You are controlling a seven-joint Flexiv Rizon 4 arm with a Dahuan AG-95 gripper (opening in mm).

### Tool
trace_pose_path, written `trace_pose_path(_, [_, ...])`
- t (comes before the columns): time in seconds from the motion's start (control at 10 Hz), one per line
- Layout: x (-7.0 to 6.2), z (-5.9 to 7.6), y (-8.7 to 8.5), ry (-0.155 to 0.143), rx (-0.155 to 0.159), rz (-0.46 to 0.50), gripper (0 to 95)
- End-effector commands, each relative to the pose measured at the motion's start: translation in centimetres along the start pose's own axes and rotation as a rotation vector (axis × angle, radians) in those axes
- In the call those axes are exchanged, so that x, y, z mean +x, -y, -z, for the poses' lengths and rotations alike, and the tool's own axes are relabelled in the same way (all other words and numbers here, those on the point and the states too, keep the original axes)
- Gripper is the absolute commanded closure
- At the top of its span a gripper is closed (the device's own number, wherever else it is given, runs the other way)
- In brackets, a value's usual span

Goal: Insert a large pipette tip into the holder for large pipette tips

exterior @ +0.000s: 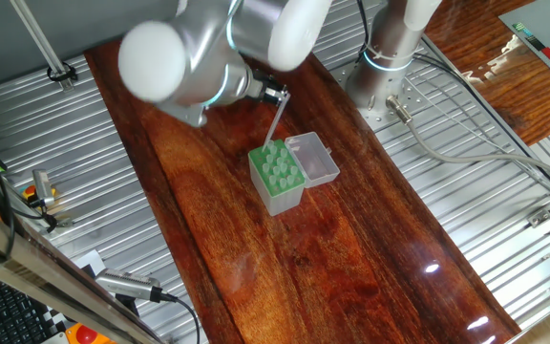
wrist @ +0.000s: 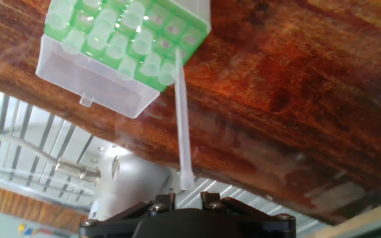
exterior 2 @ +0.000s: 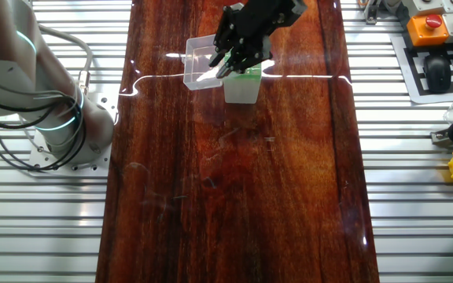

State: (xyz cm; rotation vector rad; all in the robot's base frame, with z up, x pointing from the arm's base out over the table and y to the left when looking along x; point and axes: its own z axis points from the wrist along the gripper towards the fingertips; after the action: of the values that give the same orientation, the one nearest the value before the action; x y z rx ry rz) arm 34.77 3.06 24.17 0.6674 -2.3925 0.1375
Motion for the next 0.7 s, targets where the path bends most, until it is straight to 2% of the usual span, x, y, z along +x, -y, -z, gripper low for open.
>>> trace_pose_path(0.1, [-0.11, 0.07, -0.03, 0.024, 0.007, -0.012, 76.0])
trace_pose_path(0.2, [-0.10, 0.07, -0.03, 0.035, 0.009, -0.015, 57.0])
trace_pose_path(0.5, [-0.07, 0.07, 0.02, 0.068, 0.010, -0.030, 57.0])
trace_pose_path(0.7, [0.54, 0.23, 0.81, 0.111, 0.004, -0.036, 57.0])
